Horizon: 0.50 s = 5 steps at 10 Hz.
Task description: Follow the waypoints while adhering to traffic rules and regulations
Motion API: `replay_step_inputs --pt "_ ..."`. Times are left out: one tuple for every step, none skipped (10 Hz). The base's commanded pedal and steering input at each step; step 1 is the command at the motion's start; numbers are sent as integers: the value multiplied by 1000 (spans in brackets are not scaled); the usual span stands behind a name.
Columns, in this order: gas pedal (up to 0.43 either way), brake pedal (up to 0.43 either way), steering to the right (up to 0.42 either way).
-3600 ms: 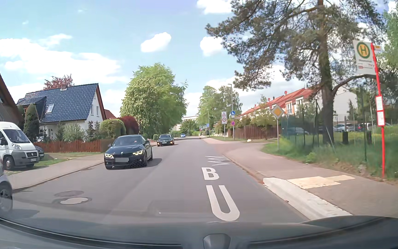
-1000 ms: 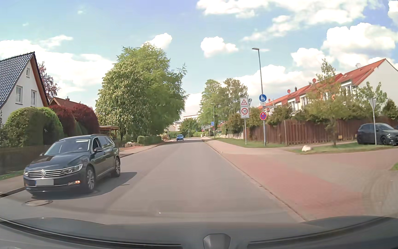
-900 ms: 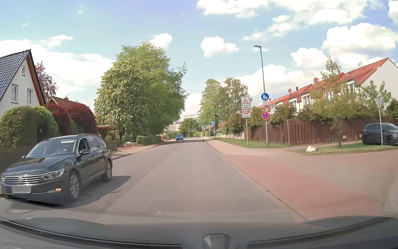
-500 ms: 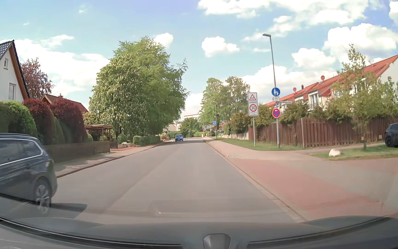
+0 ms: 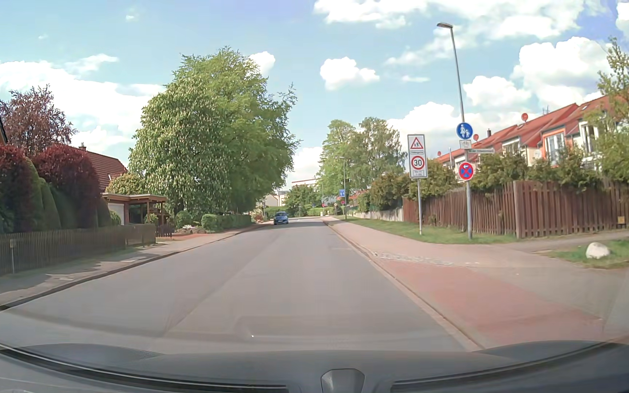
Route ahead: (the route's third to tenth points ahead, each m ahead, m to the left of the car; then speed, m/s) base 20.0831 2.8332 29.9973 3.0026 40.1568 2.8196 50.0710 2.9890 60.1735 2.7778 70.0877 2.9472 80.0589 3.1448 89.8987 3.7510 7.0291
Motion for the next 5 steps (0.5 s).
replay_step_inputs --pt "98 0 -9" --pt "98 0 -9" --pt "98 0 -9" --pt "98 0 -9" --pt "98 0 -8"
